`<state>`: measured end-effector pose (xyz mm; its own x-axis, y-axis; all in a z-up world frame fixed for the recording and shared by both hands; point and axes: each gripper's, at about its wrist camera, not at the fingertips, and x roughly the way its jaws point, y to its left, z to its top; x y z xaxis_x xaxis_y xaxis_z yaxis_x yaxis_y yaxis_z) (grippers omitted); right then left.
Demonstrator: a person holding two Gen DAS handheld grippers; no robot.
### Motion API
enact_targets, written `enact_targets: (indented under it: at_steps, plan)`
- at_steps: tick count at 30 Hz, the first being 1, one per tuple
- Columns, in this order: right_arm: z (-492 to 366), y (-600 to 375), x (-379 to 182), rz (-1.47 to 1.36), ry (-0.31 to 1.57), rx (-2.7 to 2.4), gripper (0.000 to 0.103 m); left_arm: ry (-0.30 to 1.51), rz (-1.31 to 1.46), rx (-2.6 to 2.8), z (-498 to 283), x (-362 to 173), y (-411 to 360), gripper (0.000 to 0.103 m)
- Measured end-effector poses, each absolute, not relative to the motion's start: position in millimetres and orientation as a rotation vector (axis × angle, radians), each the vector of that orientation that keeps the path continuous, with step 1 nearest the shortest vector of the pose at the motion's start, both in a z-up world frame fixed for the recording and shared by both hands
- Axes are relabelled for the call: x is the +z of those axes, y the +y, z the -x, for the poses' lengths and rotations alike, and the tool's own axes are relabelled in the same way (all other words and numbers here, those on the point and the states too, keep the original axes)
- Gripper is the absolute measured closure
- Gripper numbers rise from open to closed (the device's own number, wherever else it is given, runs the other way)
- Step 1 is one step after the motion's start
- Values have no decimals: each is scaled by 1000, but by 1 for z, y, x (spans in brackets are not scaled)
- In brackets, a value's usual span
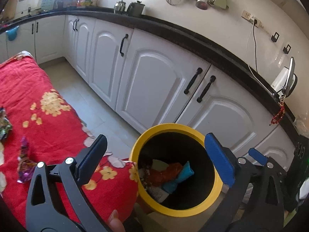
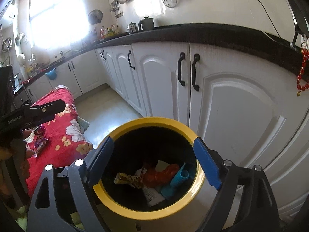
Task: Collect trash
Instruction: 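Move both open tools back from the bin to the table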
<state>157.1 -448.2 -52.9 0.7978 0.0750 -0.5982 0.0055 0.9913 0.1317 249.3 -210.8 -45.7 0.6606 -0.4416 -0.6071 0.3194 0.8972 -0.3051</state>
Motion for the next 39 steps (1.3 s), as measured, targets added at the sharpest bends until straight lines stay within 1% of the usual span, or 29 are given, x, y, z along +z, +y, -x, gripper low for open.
enact_targets:
  at_steps: [11, 25, 39]
  plan:
    - [-146, -420, -26, -101, 582, 82, 18, 657, 153, -347, -218, -24, -167, 11]
    - [-131, -352, 5, -29, 506, 198, 15, 580, 173, -231, -179, -3, -87, 11]
    - [-119, -294, 22, 32, 475, 300, 12, 519, 203, -166, -158, 9, -41, 11]
